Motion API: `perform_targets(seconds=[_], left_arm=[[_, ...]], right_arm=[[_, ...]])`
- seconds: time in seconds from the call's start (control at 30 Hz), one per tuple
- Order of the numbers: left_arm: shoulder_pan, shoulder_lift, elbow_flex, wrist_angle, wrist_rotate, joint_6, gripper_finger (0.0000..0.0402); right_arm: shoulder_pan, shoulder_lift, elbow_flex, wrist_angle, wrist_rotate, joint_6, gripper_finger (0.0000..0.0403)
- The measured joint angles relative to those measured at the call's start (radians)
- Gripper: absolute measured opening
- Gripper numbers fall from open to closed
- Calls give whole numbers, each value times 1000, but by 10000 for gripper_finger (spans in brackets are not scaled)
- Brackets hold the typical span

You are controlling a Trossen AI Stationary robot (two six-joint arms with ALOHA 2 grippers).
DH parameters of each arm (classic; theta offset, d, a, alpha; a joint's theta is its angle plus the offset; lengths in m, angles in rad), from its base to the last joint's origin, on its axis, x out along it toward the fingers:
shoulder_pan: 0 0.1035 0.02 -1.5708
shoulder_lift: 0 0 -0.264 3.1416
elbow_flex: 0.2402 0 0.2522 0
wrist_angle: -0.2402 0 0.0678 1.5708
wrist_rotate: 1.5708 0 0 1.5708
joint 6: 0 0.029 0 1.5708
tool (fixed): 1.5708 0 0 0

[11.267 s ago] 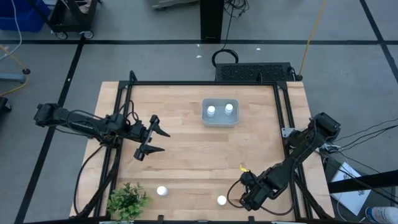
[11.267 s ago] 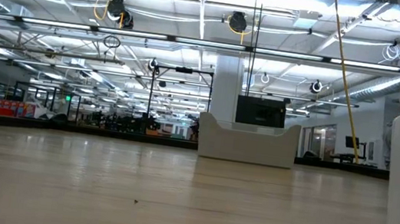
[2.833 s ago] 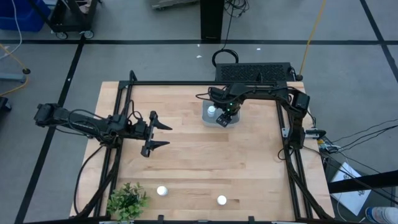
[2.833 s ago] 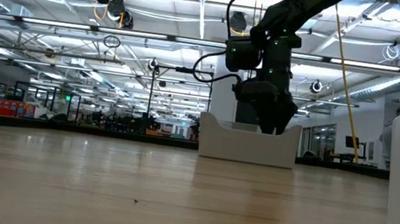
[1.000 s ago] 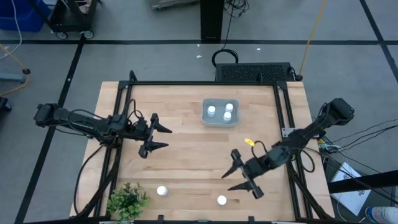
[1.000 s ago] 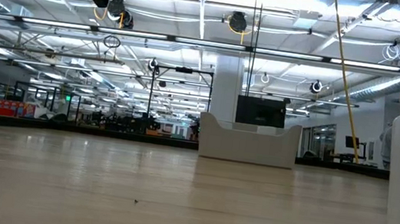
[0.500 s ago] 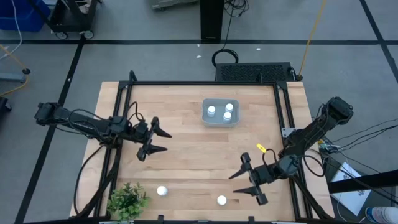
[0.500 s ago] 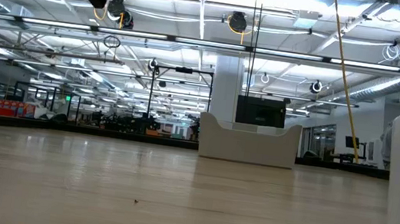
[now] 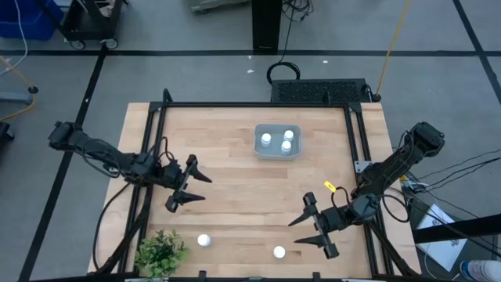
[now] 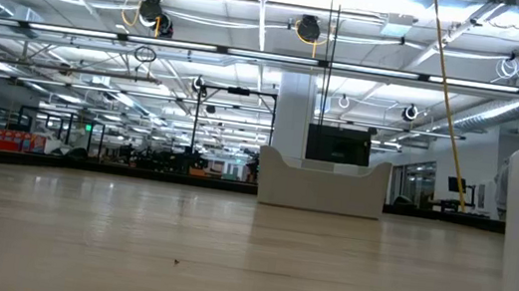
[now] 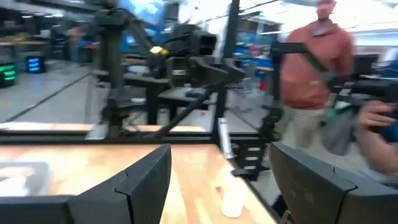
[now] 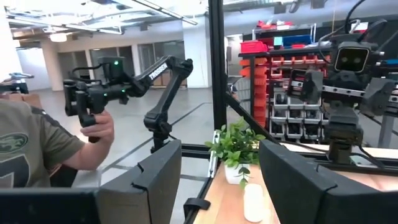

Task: Pick and place pill bottles into a basket
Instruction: Put the white medicine bottle into the gray bin

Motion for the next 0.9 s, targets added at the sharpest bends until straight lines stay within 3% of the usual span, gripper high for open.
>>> perform_targets(seconds=[0.4,0.9], left_arm=[[-207,27,275,-566,-305,-130,273],[-368,256,506,-961,-394,-503,273]], right_arm=[[4,0,0,-1,0,-1,208],[4,0,0,-1,0,-2,208]])
